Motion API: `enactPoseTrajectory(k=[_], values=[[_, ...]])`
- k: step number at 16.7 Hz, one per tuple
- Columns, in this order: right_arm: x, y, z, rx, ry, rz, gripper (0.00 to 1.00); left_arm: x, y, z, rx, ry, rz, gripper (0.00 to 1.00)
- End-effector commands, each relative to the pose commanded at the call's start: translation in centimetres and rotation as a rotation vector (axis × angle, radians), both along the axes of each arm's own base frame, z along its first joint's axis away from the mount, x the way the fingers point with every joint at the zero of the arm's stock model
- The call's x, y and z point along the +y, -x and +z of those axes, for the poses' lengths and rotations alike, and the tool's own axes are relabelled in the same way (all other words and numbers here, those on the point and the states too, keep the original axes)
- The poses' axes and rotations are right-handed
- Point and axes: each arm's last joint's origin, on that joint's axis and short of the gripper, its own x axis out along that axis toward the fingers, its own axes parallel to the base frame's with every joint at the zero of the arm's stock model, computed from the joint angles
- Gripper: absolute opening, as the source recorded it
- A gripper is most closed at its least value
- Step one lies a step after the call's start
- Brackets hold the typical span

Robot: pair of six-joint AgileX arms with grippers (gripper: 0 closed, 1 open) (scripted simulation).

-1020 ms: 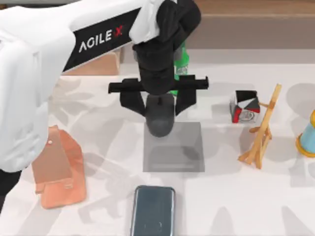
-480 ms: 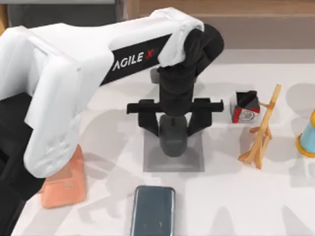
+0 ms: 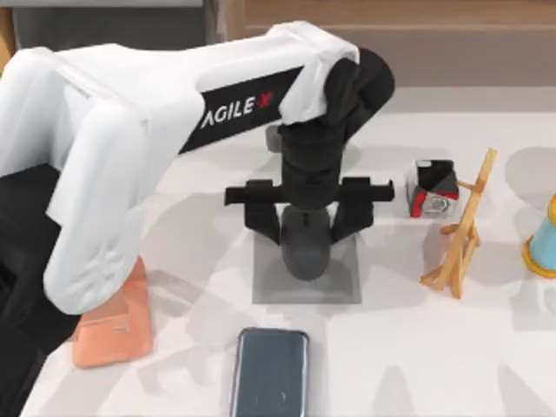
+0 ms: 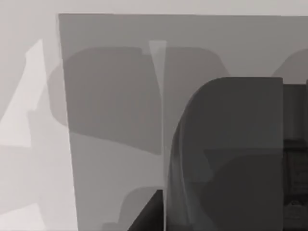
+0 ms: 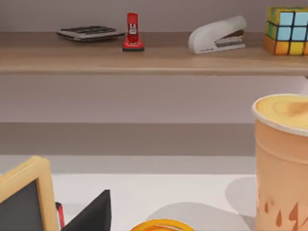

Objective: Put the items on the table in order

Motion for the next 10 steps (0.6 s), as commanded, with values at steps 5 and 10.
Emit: enactPoseTrajectory(k=[5,10], values=[[0.00,0.00,0.00,0.000,0.000,0.000,1.00,0.00,0.00,0.00,0.000,0.000,0.000,0.45],[0.00,0.00,0.00,0.000,0.000,0.000,1.00,0.00,0.00,0.00,0.000,0.000,0.000,0.83]])
